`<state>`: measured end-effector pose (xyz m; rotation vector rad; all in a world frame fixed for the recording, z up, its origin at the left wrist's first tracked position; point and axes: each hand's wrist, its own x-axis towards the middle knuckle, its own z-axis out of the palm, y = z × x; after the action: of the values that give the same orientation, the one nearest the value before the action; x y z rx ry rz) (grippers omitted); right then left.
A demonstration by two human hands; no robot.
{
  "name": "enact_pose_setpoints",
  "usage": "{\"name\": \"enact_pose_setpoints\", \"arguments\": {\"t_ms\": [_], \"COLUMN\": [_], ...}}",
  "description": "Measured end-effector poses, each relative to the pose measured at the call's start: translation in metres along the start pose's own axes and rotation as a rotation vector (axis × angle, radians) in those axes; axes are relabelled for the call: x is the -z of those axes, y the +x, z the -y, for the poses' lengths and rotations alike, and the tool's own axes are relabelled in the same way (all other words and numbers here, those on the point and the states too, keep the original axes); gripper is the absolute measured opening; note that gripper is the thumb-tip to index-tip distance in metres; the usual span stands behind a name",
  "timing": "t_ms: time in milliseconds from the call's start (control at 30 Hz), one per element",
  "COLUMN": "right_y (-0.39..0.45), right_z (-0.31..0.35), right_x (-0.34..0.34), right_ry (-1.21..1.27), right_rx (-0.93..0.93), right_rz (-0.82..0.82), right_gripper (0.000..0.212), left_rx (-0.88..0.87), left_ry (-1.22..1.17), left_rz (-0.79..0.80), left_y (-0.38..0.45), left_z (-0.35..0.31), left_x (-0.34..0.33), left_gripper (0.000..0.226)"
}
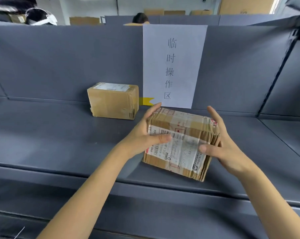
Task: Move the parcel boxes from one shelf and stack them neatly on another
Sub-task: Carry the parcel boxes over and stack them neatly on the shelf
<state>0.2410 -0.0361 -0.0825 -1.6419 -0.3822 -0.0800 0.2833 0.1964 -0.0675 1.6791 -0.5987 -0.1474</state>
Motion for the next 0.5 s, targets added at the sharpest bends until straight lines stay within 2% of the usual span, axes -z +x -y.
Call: {"name": "enact_pose_setpoints", "arguments": {"t_ms": [67,100,167,200,267,300,400,500], "right_y": [-0.001,-0.001,0.002,0.003,0.008,0.012,0.028,0.043], "right_z": [0.002,0.002,-0.003,-0.006,-0.01,-0.01,-0.011,-0.016], "right_x": [-0.004,-0.007,-0.007,-0.006,-0.004,-0.003,-0.005,-0.001], "right_ry": [-0.074,-0.127,-0.268,-0.319,-0.344,-0.351,-0.407,-0.452], "right_rx": [0.034,0.045,0.057,0.05,0.03,0.028,0.029,0.024], "right_rz": [-0.1,-0.188,-0.353,-0.406,-0.457,-0.459,-0.466,-0.506], "right_gripper": [0.11,0.109,0.114,0.117,0.117,0.114,0.103,0.095], "left_rx": [0.019,0.019,0.037,0.068,0.173,0.246,0.412,0.349], "left_ry": [0.115,0.172,0.29,0.381,0.569,0.608,0.483,0.331], "left_rz": [0.015,-0.041,-0.31,-0.481,-0.738,-0.805,-0.798,-0.782], "left_y": [0.004,0.006,0.016,0.023,0.038,0.045,0.06,0.06], "left_z": [-0.002,-0.003,0.0,0.003,0.009,0.014,0.031,0.044], "left_x": [0.016,0.027,0.059,0.078,0.116,0.136,0.181,0.187], "left_gripper": [0.085,0.079,0.064,0.063,0.073,0.079,0.09,0.081]}}
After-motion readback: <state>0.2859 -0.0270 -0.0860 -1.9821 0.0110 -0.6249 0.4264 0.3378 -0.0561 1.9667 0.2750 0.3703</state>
